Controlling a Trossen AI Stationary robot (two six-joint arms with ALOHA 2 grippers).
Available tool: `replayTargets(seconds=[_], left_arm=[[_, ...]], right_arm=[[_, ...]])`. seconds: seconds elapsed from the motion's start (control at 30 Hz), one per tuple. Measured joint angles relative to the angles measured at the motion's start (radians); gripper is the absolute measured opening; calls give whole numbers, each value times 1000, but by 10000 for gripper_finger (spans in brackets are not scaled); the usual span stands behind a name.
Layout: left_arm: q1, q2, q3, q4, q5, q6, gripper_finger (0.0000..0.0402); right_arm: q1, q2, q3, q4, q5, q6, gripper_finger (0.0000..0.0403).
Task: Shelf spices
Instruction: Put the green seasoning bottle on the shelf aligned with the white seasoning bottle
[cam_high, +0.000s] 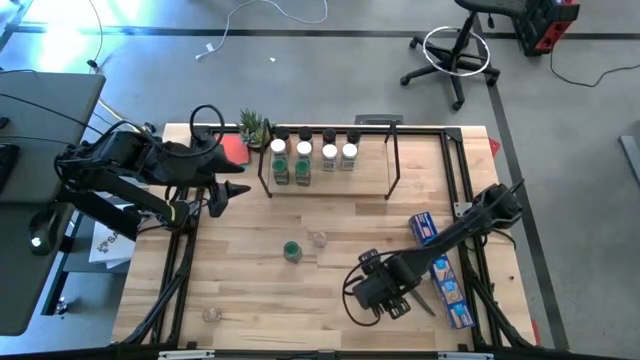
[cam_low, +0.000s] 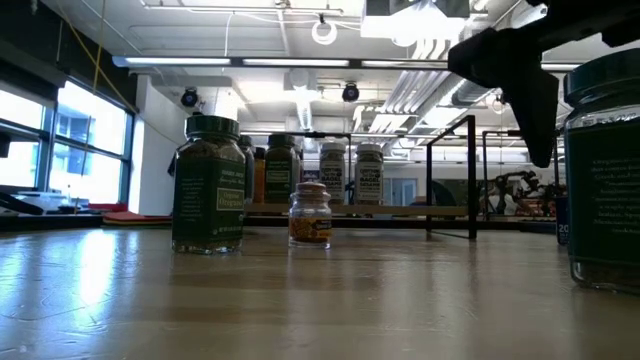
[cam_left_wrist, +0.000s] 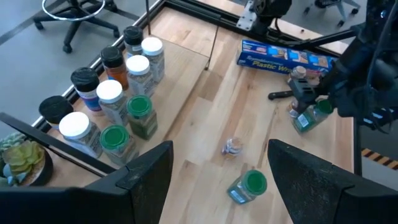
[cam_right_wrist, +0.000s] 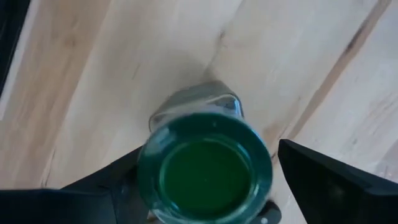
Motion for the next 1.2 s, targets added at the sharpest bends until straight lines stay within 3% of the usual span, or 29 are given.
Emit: replayTargets(seconds=[0.13,0.3,0.4,0.73,0.97,1.1,1.2], left_arm=[[0,5,0,0,1,-10,257],[0,11,0,32,-1,-14,257],[0,13,0,61,4,8,257],[1,13,8,280,3,123,257],[5,11,85,266,15,134,257],[39,2,150,269,69,109,257],[72,-5,170,235,73,114,257]], right_arm=[[0,0,0,60,12,24,264],[-16,0,5,45,55,128,179],[-44,3,56,-49,39,154,180],[-141,-10,404,-490,61,54,180],[-370,-22,613,-467,62,120,180],[-558,-7,639,-381,64,183,180],[-681,38,639,-304,49,118,180]])
